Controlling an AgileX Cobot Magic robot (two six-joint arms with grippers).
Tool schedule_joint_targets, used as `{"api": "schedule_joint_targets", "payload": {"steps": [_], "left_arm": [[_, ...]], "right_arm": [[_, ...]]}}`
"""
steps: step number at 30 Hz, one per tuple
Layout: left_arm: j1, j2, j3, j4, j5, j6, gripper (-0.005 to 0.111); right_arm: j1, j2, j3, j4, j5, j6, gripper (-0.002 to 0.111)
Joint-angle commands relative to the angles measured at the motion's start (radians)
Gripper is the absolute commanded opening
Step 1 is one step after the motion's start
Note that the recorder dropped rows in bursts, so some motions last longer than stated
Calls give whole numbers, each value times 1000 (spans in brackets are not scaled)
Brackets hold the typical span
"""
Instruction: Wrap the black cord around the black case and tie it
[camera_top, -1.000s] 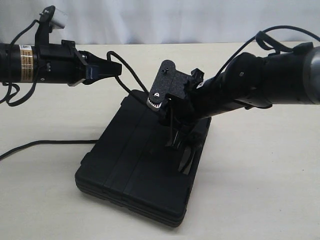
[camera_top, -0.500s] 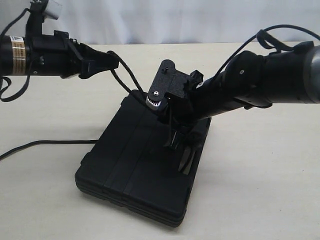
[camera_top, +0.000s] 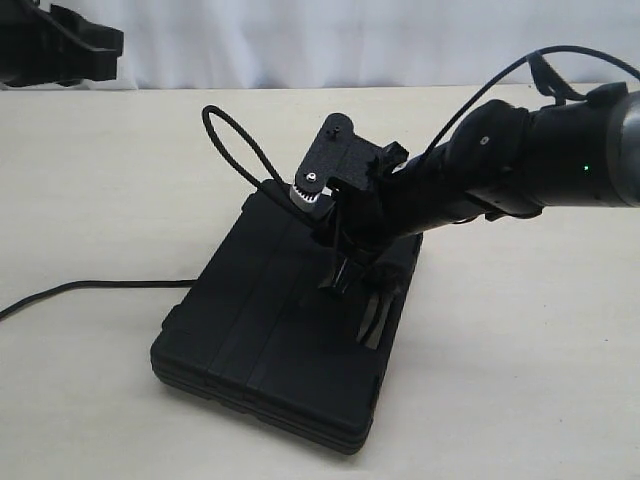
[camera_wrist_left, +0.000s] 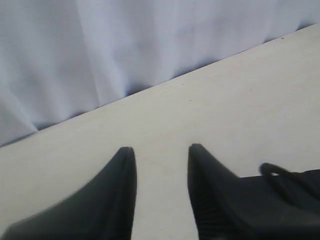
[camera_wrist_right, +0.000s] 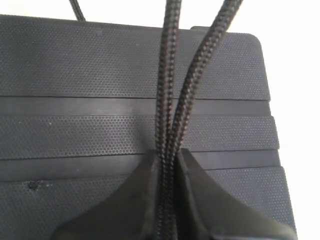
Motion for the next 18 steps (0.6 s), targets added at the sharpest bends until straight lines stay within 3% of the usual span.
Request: {"api": "schedule_joint_targets", "payload": {"steps": [1,4,7,9,12,14,15,17,18], "left_arm": [[3,-13,-5,3,125,321,23],[-2,-22,-5,3,304,510,13],[-16,-10,-1,-8,670,653,2],[-18,27,-7,-164,870,883,0],[10,105,-51,-655,1061,1526,0],[35,154,-83,-1133,1185,2023,0],[45,170,-86,-1305,1226,2207,0],[59,203,-78,-1592,1233,2452,0],[59,217,-72,-1664,1208,2472,0]], "right_arm": [[0,-4,-3,5,-5,5,4],[0,-4,-3,5,-31,5,4],[0,-4,-3,5,-36,5,4],[0,-4,-3,5,-37,5,4],[0,-4,-3,5,-49,5,4],[0,-4,-3,5,-49,5,4],[0,-4,-3,5,-43,5,4],[0,-4,-3,5,-36,5,4],[0,-4,-3,5,-31,5,4]]}}
